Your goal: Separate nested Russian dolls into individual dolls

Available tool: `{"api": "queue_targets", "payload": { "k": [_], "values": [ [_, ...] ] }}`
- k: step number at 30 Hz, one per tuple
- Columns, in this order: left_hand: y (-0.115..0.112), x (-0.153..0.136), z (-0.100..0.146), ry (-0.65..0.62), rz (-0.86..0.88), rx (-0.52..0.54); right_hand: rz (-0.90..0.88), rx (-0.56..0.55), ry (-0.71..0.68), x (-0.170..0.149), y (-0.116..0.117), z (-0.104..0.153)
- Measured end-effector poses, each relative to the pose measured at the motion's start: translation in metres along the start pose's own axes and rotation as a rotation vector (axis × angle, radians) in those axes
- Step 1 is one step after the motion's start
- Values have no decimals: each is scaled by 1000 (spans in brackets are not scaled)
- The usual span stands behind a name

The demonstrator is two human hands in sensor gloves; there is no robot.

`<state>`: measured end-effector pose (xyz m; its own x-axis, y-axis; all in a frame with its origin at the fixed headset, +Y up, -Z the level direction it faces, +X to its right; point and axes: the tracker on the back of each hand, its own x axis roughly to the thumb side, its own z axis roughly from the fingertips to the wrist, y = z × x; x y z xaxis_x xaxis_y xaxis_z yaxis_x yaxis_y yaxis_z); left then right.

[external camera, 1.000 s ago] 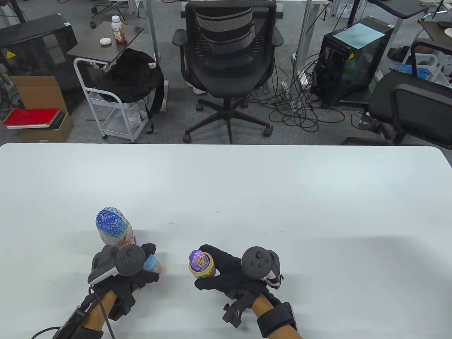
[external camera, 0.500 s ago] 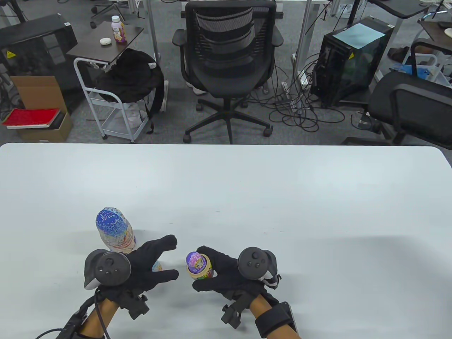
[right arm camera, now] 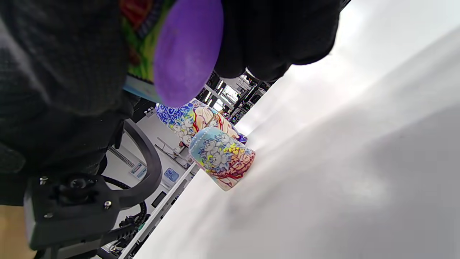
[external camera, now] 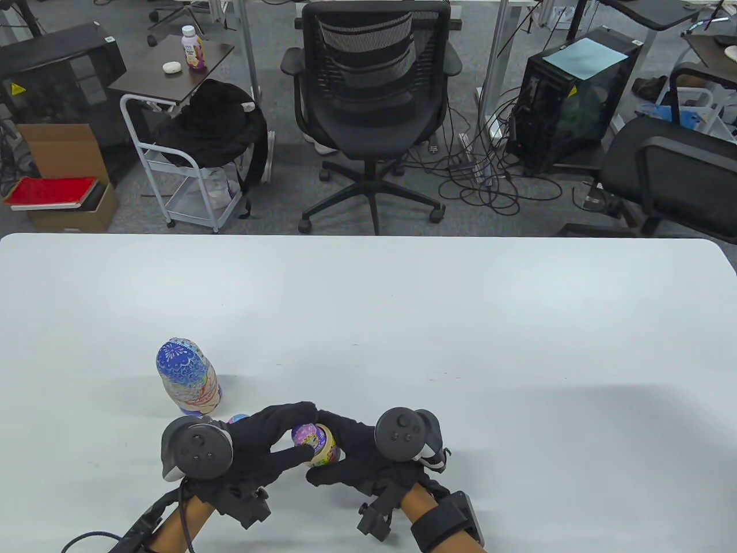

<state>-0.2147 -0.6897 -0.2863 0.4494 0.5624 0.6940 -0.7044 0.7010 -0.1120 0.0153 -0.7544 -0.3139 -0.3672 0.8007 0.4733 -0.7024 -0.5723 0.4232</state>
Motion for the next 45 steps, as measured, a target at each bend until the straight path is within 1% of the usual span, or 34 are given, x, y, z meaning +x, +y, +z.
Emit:
{"api": "queue_targets", "payload": {
  "k": [4,9,13,15,18,20,22,25,29,35,37,40,42,45],
  "values": [
    [12,3,2,-13,20,54,3,1,1,-1,-1,0],
    [33,5,7,-16,54,144,14,-10,16,-2,-5,1],
    [45,2,12,8,7,181,51,-33,35,-4,-11,1],
    [47,-2,13,39,-37,180,61,-56,44,-5,-17,2],
    [42,-6,13,83,-140,135,46,-109,54,-8,-28,5],
    [32,-11,11,119,-209,72,20,-166,58,-10,-37,9],
    [20,-14,8,134,-234,22,-9,-215,55,-11,-44,12],
    [2,-17,1,133,-291,-60,-40,-262,48,-12,-51,16],
    [-19,-22,-8,120,-393,-149,-35,-275,43,-12,-53,17],
    [-40,-31,-13,135,-402,-234,-33,-262,38,-12,-51,16],
    [-43,-31,-15,113,-418,-216,-33,-258,37,-11,-50,16],
    [-44,-31,-16,113,-428,-225,-32,-251,35,-10,-49,16],
    [-39,-29,-15,111,-430,-227,-29,-247,32,-10,-48,15],
    [-15,-21,-12,107,-437,-97,-24,-246,26,-9,-47,16]
  ]
}}
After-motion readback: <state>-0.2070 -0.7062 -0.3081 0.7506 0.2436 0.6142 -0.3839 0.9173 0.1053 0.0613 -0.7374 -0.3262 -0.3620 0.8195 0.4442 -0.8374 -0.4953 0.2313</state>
